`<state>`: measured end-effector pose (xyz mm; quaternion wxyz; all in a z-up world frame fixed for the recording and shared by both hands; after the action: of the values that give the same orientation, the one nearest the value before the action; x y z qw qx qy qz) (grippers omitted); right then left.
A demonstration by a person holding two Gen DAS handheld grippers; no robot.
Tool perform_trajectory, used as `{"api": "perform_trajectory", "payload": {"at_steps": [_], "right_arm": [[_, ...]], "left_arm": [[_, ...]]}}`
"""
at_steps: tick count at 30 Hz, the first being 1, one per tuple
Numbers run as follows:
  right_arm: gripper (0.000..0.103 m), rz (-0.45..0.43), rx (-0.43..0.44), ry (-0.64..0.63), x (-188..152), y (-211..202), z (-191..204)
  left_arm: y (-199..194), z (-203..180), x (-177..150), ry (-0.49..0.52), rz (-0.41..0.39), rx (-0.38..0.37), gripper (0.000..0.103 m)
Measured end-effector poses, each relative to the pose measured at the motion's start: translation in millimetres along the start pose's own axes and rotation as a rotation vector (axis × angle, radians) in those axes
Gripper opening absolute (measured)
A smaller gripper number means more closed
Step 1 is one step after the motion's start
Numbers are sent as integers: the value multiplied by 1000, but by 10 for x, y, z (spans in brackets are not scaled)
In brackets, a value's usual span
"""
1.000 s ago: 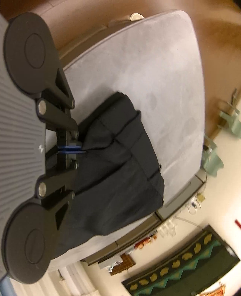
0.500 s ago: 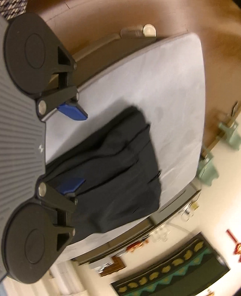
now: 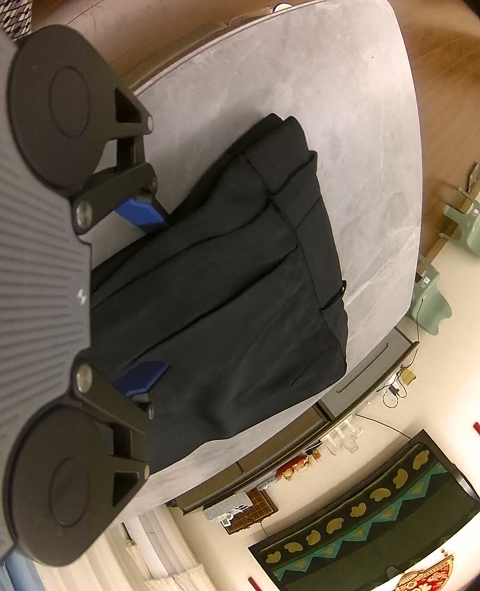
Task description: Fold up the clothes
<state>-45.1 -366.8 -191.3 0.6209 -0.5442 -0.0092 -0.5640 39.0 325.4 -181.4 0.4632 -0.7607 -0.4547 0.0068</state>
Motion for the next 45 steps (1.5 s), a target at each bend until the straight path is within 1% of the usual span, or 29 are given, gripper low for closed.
{"api": "perform_trajectory", "payload": {"at_steps": [1, 2, 5, 6, 7, 8, 11, 12, 13, 15, 16, 17, 18, 21, 22, 23, 24, 25, 26, 27, 29, 31, 35, 37, 40, 43, 44, 45], "right_arm": [[0, -14, -7, -33, 44, -17, 28], [0, -11, -24, -34, 72, 7, -4], [0, 56, -38, 54, 47, 159, -217], [2, 73, -34, 85, 27, 182, -265], [9, 74, -30, 100, 10, 171, -288], [13, 72, -29, 100, -1, 160, -308], [14, 77, -30, 104, -46, 133, -361], [19, 77, -38, 110, -71, 120, -385], [37, 71, -53, 122, -93, 102, -419], [61, 55, -77, 137, -109, 84, -459], [63, 48, -81, 125, -102, 111, -437], [63, 41, -85, 112, -94, 138, -416], [63, 41, -77, 82, -107, 180, -343], [63, 62, -31, -66, -209, 335, 22], [62, 68, -30, -128, -254, 372, 152], [59, 69, -32, -175, -296, 399, 254], [40, 68, -33, -215, -335, 423, 345], [19, 70, -20, -224, -361, 437, 397], [7, 75, 4, -207, -377, 443, 417], [6, 79, 28, -191, -392, 449, 437], [5, 77, 75, -156, -407, 436, 469], [5, 39, 124, -113, -362, 330, 491], [5, -37, 203, -78, -235, 24, 549], [5, -71, 242, -68, -174, -144, 575], [4, -109, 297, -89, -63, -431, 670], [4, -144, 343, -110, 112, -722, 804], [4, -155, 357, -115, 189, -818, 858], [4, -166, 370, -121, 266, -914, 913]], "left_arm": [[-3, 0, -4, 3, -1, 3, 78], [-6, 0, -8, 6, -1, 6, 78], [-33, -3, -29, -1, 4, 11, 78], [-44, 0, -35, -4, 6, 10, 78], [-55, 8, -36, -7, 8, 10, 78], [-64, 14, -39, -10, 10, 10, 78], [-116, 57, -47, -36, 13, 16, 78], [-141, 85, -34, -50, 7, 24, 79], [-165, 114, -21, -63, 0, 32, 80], [-204, 194, 16, -87, -29, 58, 82], [-199, 199, 32, -84, -39, 63, 83], [-192, 202, 49, -80, -48, 67, 86], [-154, 158, 60, -63, -47, 56, 92], [10, -43, 82, 9, -33, 25, 103], [59, -97, 91, 39, -40, 33, 103], [107, -151, 100, 68, -46, 40, 103], [155, -204, 109, 97, -53, 48, 99], [177, -230, 119, 113, -63, 58, 83], [231, -210, 117, 110, -44, 62, 18], [281, -190, 115, 107, -26, 65, 9], [248, -176, 136, 59, -42, 21, 8], [176, -188, 156, 22, -66, -28, 7], [-109, -265, 142, -21, -115, -135, 6], [-306, -336, 133, -9, -143, -173, 6], [-735, -534, 183, 39, -225, -238, 6], [-1244, -926, 339, 119, -336, -289, 6], [-1395, -1077, 419, 139, -365, -308, 6], [-1451, -1244, 548, 155, -376, -306, 6]]}}
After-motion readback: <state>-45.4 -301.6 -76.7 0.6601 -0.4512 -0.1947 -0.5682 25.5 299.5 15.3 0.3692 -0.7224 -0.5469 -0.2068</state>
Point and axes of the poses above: each gripper's, at about its wrist camera, not at the fingertips, and y roughly the way its jaws point, z to its left, x to its top, the point moved 9 cm from there along y, roughly the way its jaws point, and after that the axes turned 5 degrees about z, right-handed, at the moved point
